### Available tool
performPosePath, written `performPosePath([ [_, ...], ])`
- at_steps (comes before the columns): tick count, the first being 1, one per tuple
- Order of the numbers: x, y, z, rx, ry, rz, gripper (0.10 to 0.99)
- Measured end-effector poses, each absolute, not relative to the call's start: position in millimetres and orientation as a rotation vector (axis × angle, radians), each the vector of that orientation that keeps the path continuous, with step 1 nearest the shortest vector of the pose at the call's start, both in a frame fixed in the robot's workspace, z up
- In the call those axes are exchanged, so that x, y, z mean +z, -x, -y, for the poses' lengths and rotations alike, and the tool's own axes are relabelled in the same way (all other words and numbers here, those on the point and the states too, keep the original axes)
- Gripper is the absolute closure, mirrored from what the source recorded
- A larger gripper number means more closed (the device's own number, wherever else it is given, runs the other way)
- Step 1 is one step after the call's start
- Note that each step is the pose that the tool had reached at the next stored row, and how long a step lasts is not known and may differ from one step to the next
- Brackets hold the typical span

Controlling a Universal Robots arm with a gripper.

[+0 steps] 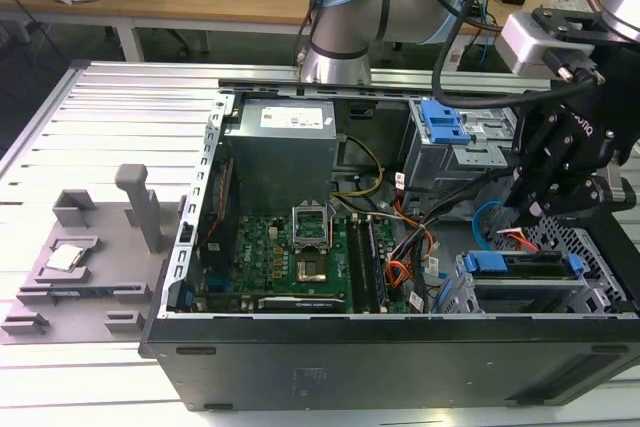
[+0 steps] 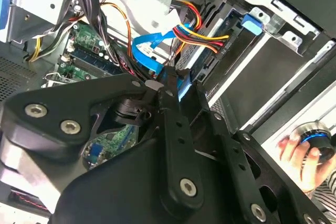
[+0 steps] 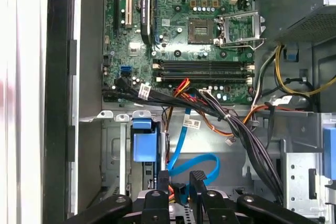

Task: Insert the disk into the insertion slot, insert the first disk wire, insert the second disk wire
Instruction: 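Insert the second disk wire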

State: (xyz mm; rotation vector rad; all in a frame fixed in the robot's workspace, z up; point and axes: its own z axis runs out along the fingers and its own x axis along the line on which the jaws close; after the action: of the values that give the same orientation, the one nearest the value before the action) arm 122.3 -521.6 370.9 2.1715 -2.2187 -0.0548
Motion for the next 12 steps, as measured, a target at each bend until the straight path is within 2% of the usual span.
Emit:
performPosePath([
  [4, 370.8, -122.3, 521.6, -0.052, -2.17, 2.218, 0.796],
  [6, 370.9, -122.3, 521.6, -0.051, -2.17, 2.217, 0.922],
  [12, 370.7, -122.3, 526.4, -0.048, -2.168, 2.216, 0.922],
])
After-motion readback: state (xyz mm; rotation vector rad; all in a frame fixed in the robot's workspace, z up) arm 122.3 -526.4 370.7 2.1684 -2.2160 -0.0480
